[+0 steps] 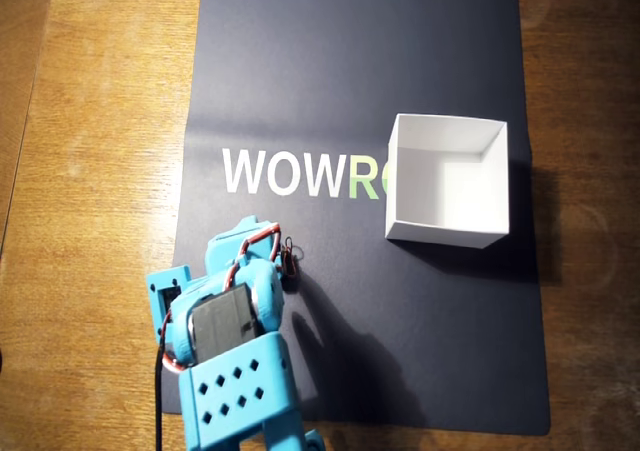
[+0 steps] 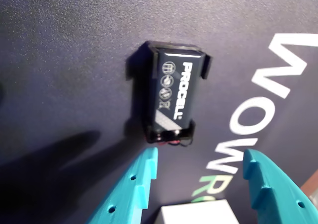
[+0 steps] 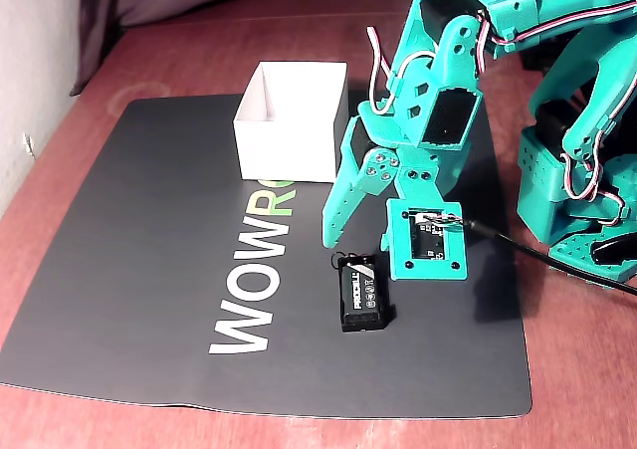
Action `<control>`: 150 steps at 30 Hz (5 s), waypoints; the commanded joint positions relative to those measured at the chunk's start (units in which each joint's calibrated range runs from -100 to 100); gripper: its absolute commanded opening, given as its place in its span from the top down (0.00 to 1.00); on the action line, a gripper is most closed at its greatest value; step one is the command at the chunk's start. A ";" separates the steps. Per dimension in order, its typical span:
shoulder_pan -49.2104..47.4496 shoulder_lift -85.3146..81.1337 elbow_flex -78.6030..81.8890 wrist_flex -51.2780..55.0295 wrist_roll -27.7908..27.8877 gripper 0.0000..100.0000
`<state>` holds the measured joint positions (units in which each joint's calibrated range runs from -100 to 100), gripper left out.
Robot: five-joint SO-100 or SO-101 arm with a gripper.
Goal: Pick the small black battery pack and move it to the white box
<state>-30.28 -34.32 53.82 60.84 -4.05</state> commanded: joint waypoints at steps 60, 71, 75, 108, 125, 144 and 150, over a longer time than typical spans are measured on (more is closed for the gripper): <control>-0.27 18.23 -7.42 0.51 -0.49 0.66; -0.39 18.85 -6.97 -0.19 -5.43 0.66; -1.92 21.92 -6.61 -0.19 -5.43 0.66; -2.15 23.14 -6.61 -3.96 -5.43 0.66; -1.68 23.32 -7.42 -5.45 -5.33 0.75; -1.68 23.06 -6.61 -5.01 -5.38 0.75; -1.68 22.79 -6.52 -4.83 -5.38 0.75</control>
<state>-32.63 -10.76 47.55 56.04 -9.20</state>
